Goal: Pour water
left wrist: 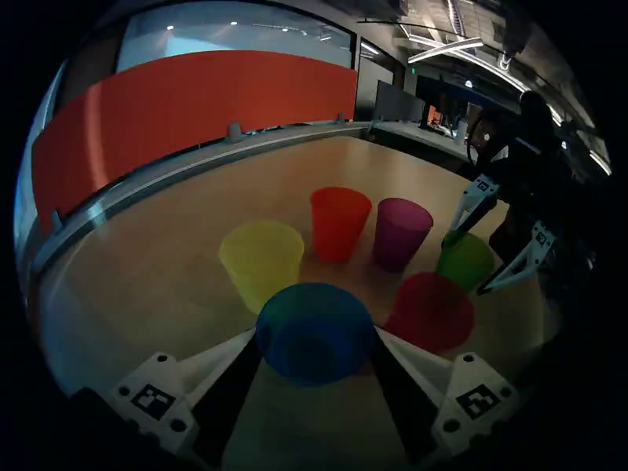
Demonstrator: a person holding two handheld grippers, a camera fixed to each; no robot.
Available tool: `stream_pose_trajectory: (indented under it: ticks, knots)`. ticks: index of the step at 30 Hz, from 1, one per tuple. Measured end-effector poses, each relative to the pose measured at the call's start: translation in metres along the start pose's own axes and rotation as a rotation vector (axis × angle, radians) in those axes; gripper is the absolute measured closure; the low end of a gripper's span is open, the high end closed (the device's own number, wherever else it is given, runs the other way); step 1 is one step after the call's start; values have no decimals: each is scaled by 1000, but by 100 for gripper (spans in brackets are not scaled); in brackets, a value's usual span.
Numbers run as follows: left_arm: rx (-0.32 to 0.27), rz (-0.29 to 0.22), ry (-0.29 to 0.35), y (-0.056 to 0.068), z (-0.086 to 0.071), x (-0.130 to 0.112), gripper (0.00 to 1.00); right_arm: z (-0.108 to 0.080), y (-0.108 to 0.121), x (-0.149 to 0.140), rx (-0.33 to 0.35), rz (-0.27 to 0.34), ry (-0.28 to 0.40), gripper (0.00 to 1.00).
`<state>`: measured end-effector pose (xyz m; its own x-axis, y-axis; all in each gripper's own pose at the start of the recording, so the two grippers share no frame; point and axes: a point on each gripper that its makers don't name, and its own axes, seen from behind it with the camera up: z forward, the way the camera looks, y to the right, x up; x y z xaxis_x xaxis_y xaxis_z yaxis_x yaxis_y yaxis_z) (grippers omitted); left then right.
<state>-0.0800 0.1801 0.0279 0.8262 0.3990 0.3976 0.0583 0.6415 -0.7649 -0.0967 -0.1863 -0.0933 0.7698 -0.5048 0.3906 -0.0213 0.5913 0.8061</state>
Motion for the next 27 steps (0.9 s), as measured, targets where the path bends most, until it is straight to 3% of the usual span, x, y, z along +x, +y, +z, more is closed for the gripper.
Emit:
stream_pose_trajectory:
  ticks: [4,6,17,27]
  knots:
    - [1,-2,1,0,0,0,11,4,-2,5,2,-1,12,1]
    - [2,-4,1,0,0,0,11,5,-2,6,2,-3,14,9]
    - [20,-9,6,-3,-5,0,12,-2,1,16,-9,7,42,9]
    - [44,-25,82,-6,-30,21,12,-19,4,44,-27,2,104,9]
